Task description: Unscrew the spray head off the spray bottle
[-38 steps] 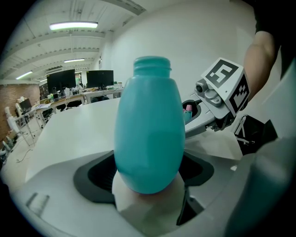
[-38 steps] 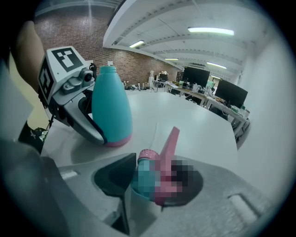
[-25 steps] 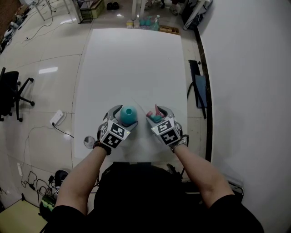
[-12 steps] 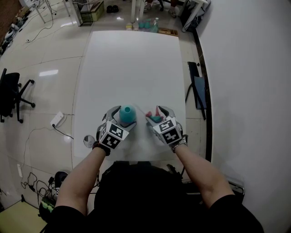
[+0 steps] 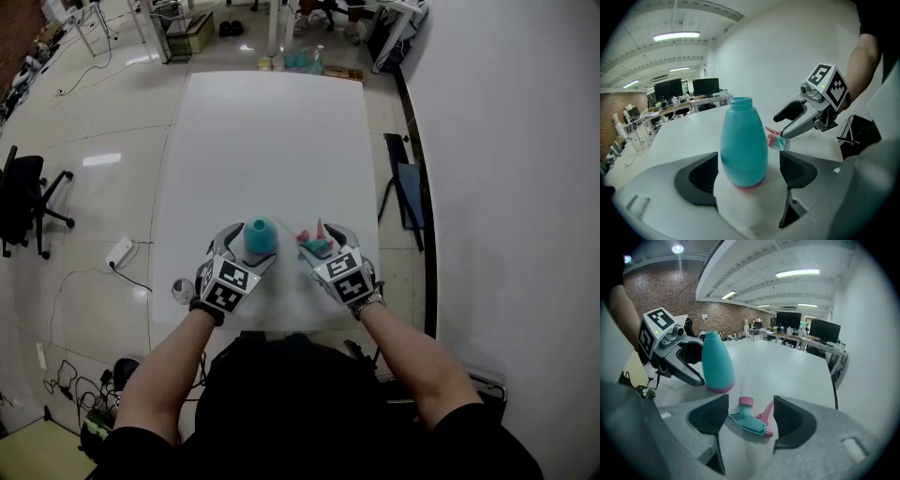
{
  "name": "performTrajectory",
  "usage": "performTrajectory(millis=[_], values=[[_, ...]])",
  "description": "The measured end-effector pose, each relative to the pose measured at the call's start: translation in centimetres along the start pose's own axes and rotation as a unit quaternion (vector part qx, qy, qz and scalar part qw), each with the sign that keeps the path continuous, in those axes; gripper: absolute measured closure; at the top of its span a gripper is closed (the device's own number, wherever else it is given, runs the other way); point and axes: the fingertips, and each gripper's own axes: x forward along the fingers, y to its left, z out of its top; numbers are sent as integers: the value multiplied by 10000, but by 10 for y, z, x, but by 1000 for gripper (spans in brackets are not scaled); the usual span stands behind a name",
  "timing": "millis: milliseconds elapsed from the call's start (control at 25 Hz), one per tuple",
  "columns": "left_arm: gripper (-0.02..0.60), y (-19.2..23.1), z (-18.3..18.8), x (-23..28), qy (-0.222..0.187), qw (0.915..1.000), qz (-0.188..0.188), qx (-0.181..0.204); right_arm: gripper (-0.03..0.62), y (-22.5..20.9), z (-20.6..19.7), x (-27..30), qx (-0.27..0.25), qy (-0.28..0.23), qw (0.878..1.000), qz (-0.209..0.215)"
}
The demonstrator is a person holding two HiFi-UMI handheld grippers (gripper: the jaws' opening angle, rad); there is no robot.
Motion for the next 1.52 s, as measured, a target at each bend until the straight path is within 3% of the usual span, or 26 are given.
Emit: performTrajectory(millis=[320,560,760,1120,1360,1520], values=[[156,6,6,-27,-305,9981,264,-460,310,12,5,-19,126,-226,9996,88],[187,-11,21,-50,-610,9967,178,-507,322,16,17,-38,276,-515,9982,96],[242,-35,37,-66,-820,9951,-47,-556,398,28,27,-55,421,-688,9965,233],[340,-53,51,-78,-909,9925,-237,-783,591,34,47,-77,622,-910,9936,238],[400,-58,63,-79,-994,9917,-315,-747,602,42,47,-79,686,-970,9924,315],[508,-63,71,-82,-1056,9905,-472,-740,602,50,49,-82,639,-1024,9922,315]])
